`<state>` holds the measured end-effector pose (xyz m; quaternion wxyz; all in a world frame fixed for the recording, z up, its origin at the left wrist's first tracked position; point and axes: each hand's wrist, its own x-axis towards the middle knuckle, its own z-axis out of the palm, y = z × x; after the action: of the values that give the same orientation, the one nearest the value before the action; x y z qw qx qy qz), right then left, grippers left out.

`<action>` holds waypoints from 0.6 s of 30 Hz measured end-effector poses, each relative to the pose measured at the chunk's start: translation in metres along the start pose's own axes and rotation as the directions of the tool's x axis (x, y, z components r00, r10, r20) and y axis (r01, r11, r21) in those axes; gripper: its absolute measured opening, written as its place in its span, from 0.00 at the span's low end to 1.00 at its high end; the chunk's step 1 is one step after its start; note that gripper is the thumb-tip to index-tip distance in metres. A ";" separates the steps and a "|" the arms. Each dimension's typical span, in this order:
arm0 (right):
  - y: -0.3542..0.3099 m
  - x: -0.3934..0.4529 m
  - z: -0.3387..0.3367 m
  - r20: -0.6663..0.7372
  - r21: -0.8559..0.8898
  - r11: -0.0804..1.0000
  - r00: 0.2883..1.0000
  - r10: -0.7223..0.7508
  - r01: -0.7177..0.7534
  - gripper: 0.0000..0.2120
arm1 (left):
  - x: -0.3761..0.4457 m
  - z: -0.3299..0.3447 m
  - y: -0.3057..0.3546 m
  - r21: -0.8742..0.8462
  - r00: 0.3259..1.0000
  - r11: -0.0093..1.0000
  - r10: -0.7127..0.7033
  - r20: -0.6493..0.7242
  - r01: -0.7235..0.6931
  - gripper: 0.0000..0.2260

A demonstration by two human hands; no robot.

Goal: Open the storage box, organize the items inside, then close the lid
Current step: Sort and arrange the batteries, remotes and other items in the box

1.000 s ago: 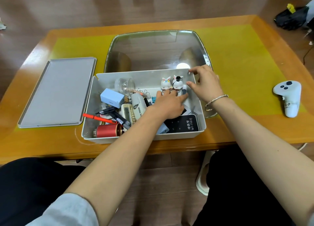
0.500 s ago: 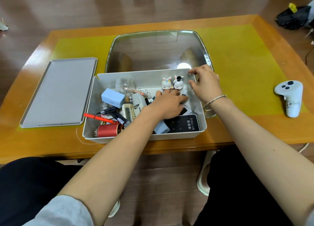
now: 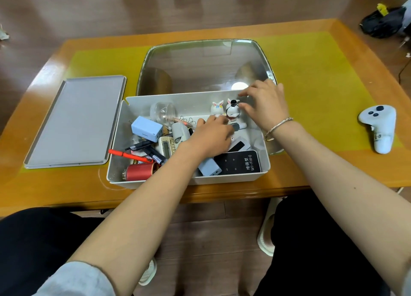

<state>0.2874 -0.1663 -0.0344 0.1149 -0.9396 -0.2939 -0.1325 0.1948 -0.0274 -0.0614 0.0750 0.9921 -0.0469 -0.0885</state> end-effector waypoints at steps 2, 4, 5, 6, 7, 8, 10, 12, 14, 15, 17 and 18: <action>-0.004 0.006 -0.001 0.060 -0.045 0.998 0.998 -0.030 0.032 0.13 | -0.001 -0.003 -0.001 -0.039 0.982 0.999 -0.032 -0.186 0.025 0.12; -0.006 0.012 -0.002 0.108 -0.078 0.996 0.993 -0.039 0.047 0.13 | 0.000 -0.008 -0.002 -0.128 0.921 0.990 -0.110 -0.373 0.067 0.09; -0.006 0.014 -0.002 0.129 -0.098 0.994 0.991 -0.033 0.046 0.12 | 0.001 -0.011 -0.004 -0.159 0.890 0.983 -0.149 -0.430 0.087 0.09; -0.007 0.017 -0.002 0.149 -0.115 0.992 0.989 -0.023 0.041 0.11 | 0.003 -0.013 -0.006 -0.166 0.868 0.980 -0.178 -0.464 0.112 0.10; -0.007 0.019 -0.002 0.165 -0.124 0.992 0.986 -0.014 0.035 0.11 | 0.006 -0.014 -0.009 -0.154 0.857 0.978 -0.199 -0.475 0.141 0.11; -0.006 0.021 -0.003 0.173 -0.126 0.992 0.985 -0.008 0.030 0.10 | 0.008 -0.016 -0.011 -0.135 0.855 0.977 -0.212 -0.472 0.168 0.12; -0.006 0.025 -0.003 0.188 -0.115 0.993 0.982 0.001 0.021 0.08 | 0.013 -0.015 -0.016 -0.099 0.861 0.976 -0.219 -0.459 0.196 0.11; -0.007 0.027 -0.003 0.217 -0.088 0.996 0.976 0.017 0.002 0.08 | 0.017 -0.014 -0.020 -0.078 0.870 0.975 -0.222 -0.440 0.209 0.11; -0.007 0.028 -0.004 0.243 -0.057 0.998 0.970 0.033 -0.020 0.08 | 0.021 -0.012 -0.021 -0.071 0.880 0.973 -0.231 -0.415 0.221 0.11; -0.007 0.029 -0.004 0.249 -0.047 0.999 0.968 0.034 -0.023 0.08 | 0.022 -0.011 -0.021 -0.074 0.882 0.972 -0.235 -0.407 0.225 0.11; -0.006 0.028 -0.005 0.244 -0.045 0.999 0.969 0.021 -0.010 0.08 | 0.023 -0.010 -0.021 -0.092 0.883 0.970 -0.243 -0.401 0.226 0.10; -0.004 0.027 -0.006 0.232 -0.057 0.998 0.973 0.010 0.003 0.08 | 0.023 -0.009 -0.021 -0.101 0.882 0.969 -0.245 -0.403 0.224 0.10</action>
<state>0.3053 -0.1502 -0.0199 0.0531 -0.9521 -0.2998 -0.0296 0.2210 -0.0075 -0.0599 0.0974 0.9844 0.0925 0.1134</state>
